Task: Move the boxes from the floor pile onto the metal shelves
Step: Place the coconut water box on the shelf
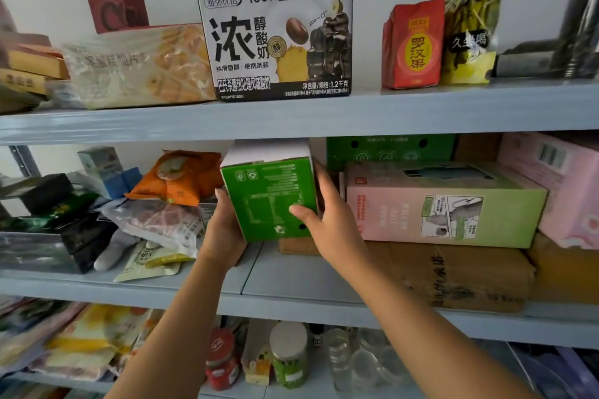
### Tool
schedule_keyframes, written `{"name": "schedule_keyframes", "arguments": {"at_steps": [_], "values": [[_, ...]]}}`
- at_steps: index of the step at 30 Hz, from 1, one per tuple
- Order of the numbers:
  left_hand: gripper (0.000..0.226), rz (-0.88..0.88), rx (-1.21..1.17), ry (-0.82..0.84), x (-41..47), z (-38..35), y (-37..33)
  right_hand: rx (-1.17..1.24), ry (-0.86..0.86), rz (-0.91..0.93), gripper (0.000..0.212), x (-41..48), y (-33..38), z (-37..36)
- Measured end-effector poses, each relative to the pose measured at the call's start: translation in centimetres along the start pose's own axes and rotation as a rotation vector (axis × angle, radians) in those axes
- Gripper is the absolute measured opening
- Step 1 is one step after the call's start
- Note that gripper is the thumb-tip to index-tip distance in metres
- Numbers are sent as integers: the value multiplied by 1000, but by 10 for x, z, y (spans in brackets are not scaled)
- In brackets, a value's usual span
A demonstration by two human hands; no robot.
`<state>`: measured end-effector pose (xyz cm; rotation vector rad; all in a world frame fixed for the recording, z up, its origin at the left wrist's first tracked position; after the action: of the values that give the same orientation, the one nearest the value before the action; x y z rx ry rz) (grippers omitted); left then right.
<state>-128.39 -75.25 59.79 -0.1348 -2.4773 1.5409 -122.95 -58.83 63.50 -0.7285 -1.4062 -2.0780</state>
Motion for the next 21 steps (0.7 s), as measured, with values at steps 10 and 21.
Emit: {"name": "schedule_keyframes", "arguments": {"at_steps": [10, 21], "values": [[38, -152, 384, -172, 50, -7, -7, -440, -206, -112, 70, 25, -20, 11], [31, -119, 448, -368, 106, -1, 8, -309, 125, -453, 52, 13, -80, -41]]}}
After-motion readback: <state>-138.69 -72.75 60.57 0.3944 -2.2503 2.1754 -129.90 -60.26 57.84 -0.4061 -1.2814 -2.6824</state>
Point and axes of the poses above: each hand's wrist, its own x-axis towards the middle knuckle, its own z-axis out of the back of the hand, y = z × x, the point moved 8 cm from there along x, towards the middle knuckle, and after that the axes turned 8 degrees about z, right-handed, at the moved point
